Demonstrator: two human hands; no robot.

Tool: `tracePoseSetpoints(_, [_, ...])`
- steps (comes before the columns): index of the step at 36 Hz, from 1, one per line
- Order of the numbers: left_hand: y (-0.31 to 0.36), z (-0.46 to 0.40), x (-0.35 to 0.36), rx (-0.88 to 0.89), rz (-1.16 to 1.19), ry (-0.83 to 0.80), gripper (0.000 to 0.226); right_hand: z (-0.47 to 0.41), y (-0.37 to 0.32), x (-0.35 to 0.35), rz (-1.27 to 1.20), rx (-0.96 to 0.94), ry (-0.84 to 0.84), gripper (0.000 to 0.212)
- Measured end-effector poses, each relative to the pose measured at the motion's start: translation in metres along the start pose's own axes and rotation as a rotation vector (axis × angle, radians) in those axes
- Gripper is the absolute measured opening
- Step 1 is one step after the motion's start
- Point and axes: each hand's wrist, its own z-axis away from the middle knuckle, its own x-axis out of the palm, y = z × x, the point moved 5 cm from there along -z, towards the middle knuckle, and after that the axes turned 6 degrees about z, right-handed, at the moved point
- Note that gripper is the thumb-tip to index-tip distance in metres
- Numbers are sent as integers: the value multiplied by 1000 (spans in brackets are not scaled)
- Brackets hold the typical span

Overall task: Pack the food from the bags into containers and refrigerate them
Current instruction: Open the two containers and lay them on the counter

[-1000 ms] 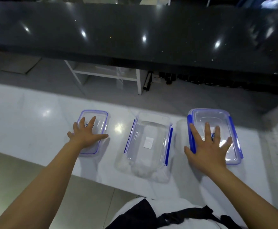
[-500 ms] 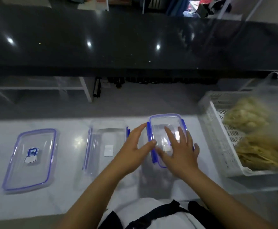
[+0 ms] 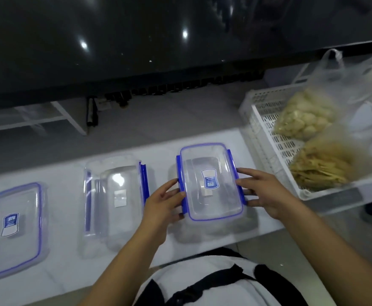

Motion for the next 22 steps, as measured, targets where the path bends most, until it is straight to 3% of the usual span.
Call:
tracePoseSetpoints(17, [-21, 13, 2, 23, 4, 6, 39, 6, 22, -17, -112, -25, 39, 39])
tracePoseSetpoints(19, [-23, 14, 4, 16, -1, 17, 40, 6, 22, -18, -32, -81, 100, 42])
tracePoseSetpoints(22, [-17, 22, 10, 19, -92, 39, 46, 15, 13, -18, 318, -273, 252, 47])
